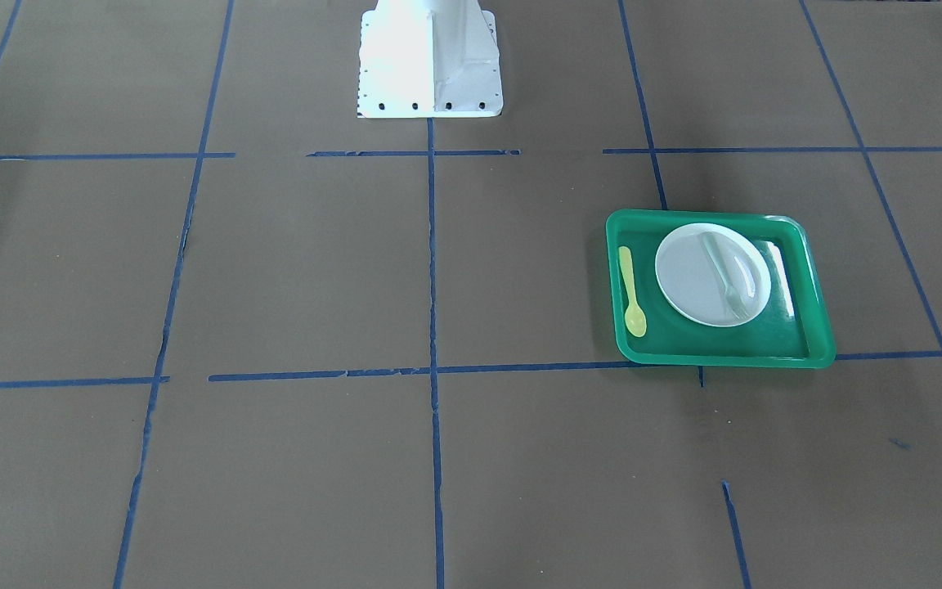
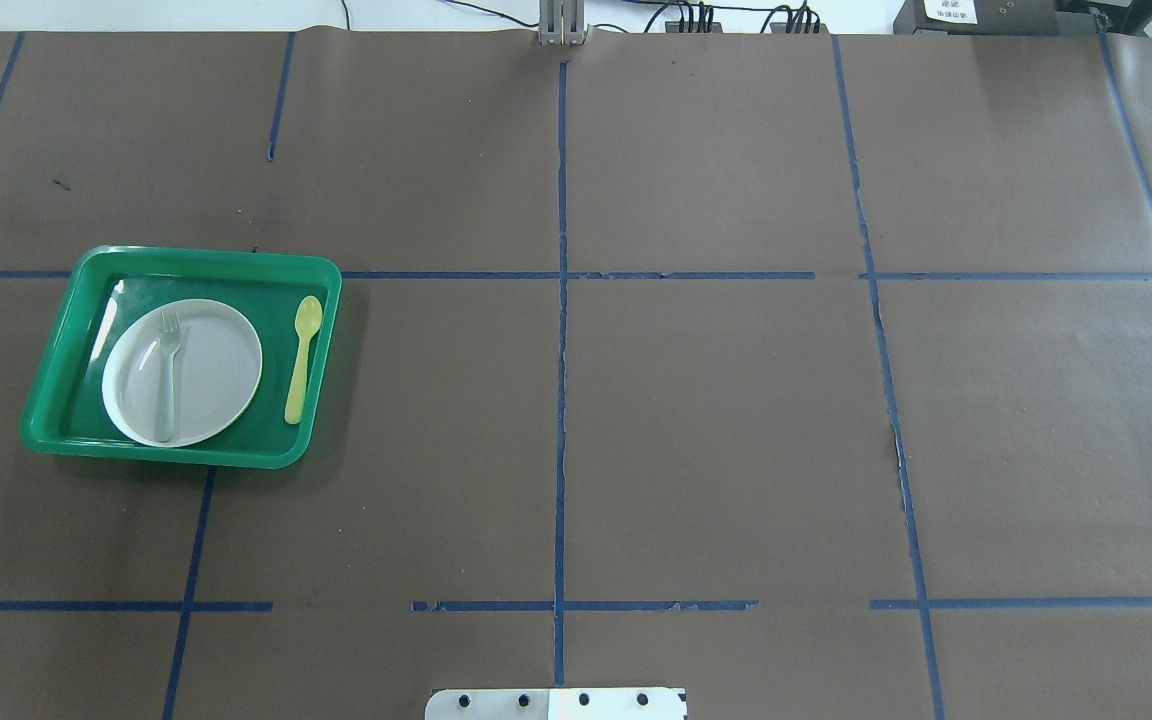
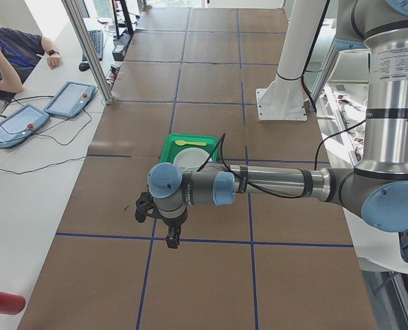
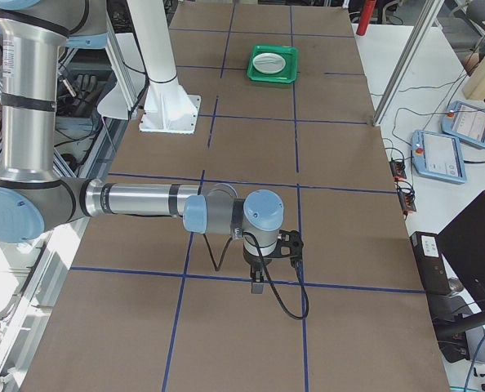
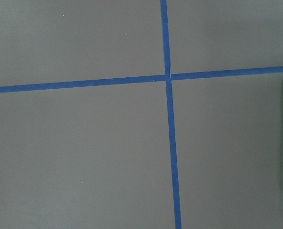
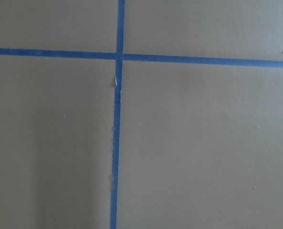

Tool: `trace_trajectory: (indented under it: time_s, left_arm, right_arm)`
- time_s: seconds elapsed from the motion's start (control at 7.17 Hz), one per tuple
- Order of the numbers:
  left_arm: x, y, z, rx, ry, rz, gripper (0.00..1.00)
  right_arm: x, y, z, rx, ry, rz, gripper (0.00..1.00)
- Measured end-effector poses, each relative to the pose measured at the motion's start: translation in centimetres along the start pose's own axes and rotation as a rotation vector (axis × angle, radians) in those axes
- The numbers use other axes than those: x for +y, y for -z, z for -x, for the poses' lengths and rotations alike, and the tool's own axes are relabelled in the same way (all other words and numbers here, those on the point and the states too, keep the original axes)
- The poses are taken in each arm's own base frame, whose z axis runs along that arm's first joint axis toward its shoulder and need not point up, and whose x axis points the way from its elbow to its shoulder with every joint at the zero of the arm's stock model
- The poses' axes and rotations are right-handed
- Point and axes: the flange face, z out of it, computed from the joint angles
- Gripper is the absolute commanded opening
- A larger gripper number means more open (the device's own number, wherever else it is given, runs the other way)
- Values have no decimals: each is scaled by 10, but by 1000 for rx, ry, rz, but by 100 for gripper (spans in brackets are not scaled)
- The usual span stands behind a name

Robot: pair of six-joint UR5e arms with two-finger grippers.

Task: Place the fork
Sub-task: 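Move the left gripper over the white fork on the plate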

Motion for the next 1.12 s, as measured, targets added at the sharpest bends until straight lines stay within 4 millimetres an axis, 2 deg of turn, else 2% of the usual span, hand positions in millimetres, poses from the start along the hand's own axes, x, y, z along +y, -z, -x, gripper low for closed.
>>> trace_trajectory:
  time_s: [0.28, 0.42, 0.56, 0.7, 0.98, 1.12]
  left_arm:
    - [-7, 1, -2, -7, -17, -20, 100]
    - [-20, 12, -13, -10, -16, -48, 100]
    - [-37, 30, -38, -9, -3, -85, 100]
    - [-49, 42, -75, 0, 4, -112, 100]
    - [-58, 47, -156, 32, -9, -127, 100]
    - [-58, 42, -192, 54, -18, -132, 100]
  right_arm:
    - [0, 0, 0, 0, 1, 0, 100]
    - [0, 0, 0, 0, 1, 0, 100]
    - [0, 0, 0, 0, 0, 0, 100]
    - [0, 0, 0, 0, 1, 0, 100]
    - [0, 0, 0, 0, 0, 0, 100]
    - [0, 0, 0, 0, 0, 0, 100]
